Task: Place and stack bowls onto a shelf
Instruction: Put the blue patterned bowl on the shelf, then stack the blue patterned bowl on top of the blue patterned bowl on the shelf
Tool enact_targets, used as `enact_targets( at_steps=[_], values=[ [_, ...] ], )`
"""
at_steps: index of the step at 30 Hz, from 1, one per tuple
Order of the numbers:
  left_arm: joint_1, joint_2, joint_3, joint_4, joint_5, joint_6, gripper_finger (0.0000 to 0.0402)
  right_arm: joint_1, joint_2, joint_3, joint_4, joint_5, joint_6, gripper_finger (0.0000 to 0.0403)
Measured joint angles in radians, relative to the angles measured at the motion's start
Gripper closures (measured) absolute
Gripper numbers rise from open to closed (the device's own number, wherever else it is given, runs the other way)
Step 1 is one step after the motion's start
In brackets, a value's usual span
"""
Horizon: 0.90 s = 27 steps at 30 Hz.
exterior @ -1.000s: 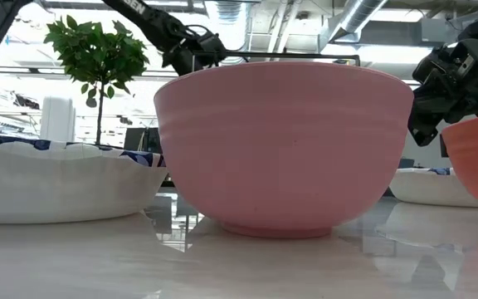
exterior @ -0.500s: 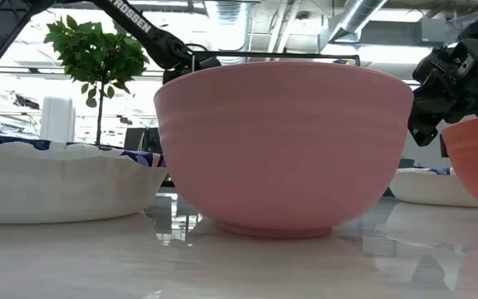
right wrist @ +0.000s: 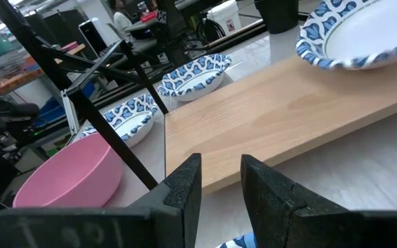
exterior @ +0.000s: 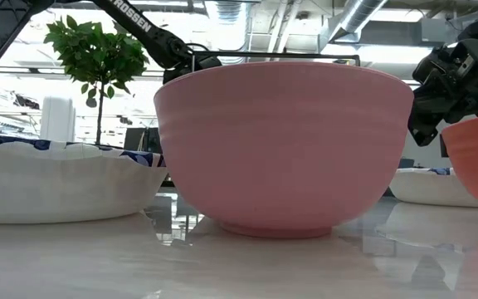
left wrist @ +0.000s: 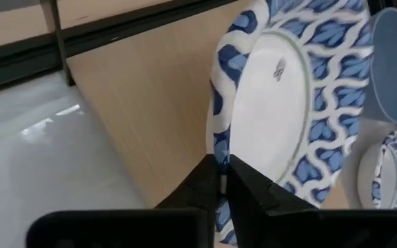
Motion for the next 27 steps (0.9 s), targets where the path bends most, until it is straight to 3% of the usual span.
enact_targets(
  at_steps=[11, 16, 21, 27],
  values=[
    [0.0, -0.001, 0.0, 0.0, 0.003, 0.064, 0.0242, 0.0, 0.0, 0.0, 0.0, 0.0, 0.002, 0.0274],
    [0.008, -0.001, 0.004, -0.038, 0.054, 0.12, 0.0194, 0.0, 0.0, 0.0, 0.0, 0.0, 0.002, 0.0274],
    [0.011, -0.002, 0.032, -0.155, 0.057, 0.257, 0.0174, 0.0, 0.0, 0.0, 0.0, 0.0, 0.001, 0.0274],
    [-0.002, -0.003, 0.1, -0.393, -0.01, 0.51, 0.0173, 0.0, 0.0, 0.0, 0.0, 0.0, -0.001, 0.0274]
  ],
)
